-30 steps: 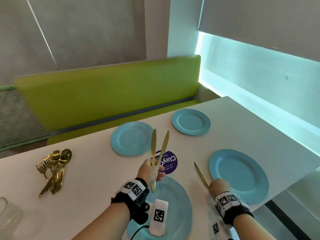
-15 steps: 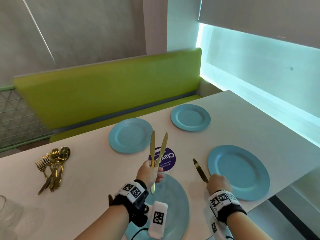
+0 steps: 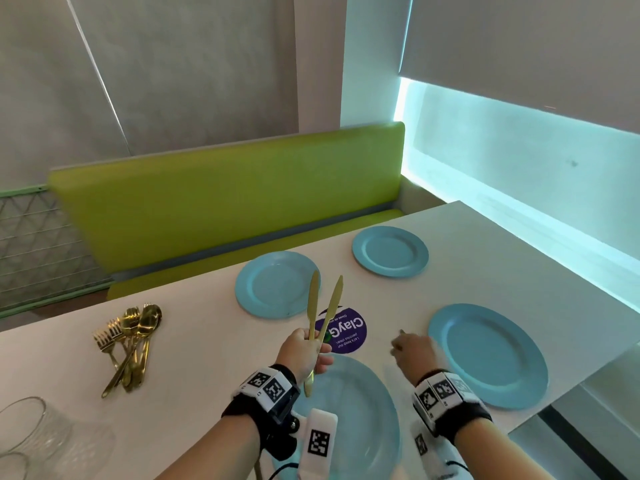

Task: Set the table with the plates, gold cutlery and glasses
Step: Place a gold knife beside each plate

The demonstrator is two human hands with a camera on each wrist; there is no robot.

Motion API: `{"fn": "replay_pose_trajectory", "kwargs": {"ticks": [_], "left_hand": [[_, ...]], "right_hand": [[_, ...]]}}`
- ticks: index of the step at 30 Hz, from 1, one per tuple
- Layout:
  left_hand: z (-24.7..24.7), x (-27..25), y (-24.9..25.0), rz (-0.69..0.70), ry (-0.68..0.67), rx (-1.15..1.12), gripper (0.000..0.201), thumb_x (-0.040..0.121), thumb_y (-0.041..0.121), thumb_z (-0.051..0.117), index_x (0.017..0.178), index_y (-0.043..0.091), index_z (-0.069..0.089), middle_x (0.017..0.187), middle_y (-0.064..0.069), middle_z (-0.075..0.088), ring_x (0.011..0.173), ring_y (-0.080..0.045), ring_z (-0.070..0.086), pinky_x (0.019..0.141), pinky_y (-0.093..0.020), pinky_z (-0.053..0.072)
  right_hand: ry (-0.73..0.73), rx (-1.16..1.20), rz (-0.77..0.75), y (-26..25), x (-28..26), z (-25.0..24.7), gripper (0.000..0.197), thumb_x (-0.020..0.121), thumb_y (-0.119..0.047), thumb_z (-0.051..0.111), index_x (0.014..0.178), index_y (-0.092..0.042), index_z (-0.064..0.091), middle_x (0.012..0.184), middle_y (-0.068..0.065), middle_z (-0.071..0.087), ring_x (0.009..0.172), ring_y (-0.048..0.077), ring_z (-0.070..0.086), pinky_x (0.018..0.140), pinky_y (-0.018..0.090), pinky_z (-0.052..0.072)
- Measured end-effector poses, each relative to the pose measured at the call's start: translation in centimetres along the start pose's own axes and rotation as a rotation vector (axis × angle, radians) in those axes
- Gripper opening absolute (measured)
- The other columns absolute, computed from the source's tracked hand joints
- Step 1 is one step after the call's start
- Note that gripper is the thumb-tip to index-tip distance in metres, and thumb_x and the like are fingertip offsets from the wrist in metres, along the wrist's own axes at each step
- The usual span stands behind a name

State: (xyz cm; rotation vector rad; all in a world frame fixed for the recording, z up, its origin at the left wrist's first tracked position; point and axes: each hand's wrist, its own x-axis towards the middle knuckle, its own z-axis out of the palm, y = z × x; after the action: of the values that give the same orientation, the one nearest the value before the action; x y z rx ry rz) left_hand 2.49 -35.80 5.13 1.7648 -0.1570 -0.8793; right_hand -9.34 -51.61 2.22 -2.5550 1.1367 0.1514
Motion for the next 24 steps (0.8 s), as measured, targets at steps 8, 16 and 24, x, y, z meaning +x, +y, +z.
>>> {"fn": "replay_pose_trajectory", "kwargs": {"ticks": [8, 16, 24], "left_hand": [[-3.5, -1.0, 1.0, 0.069, -0.078, -0.003, 0.009, 0.091, 0.003, 0.049, 0.089, 0.011, 0.051, 0.07, -0.005, 0.061, 0.051, -0.012, 0.058, 0.046, -0.02, 0.044], [-6.9, -1.5, 1.3, 0.091, -0.102, 0.035, 0.017, 0.097, 0.006, 0.041, 0.084, 0.015, 0.048, 0.07, -0.006, 0.063, 0.047, -0.012, 0.053, 0.042, -0.02, 0.036], [-6.7, 1.8, 2.2, 0.055, 0.061, -0.069, 0.02, 0.101, 0.015, 0.033, 0.087, 0.013, 0.048, 0.076, -0.003, 0.061, 0.05, -0.014, 0.052, 0.044, -0.021, 0.036]], "right_hand": [[0.197, 0.233, -0.67, -9.4, -0.2, 0.3, 0.019, 0.072, -0.018, 0.057, 0.075, -0.025, 0.075, 0.064, -0.002, 0.069, 0.052, 0.021, 0.066, 0.047, 0.029, 0.055], [0.228, 0.067, -0.778, -11.7, -0.8, 1.1, 0.015, 0.062, -0.015, 0.065, 0.066, -0.027, 0.074, 0.058, -0.009, 0.065, 0.05, 0.012, 0.065, 0.042, 0.022, 0.052], [0.183, -0.066, -0.628, -12.1, 1.7, -0.6, 0.035, 0.081, -0.025, 0.042, 0.09, -0.026, 0.075, 0.088, -0.005, 0.072, 0.083, 0.017, 0.069, 0.067, 0.025, 0.054]]}}
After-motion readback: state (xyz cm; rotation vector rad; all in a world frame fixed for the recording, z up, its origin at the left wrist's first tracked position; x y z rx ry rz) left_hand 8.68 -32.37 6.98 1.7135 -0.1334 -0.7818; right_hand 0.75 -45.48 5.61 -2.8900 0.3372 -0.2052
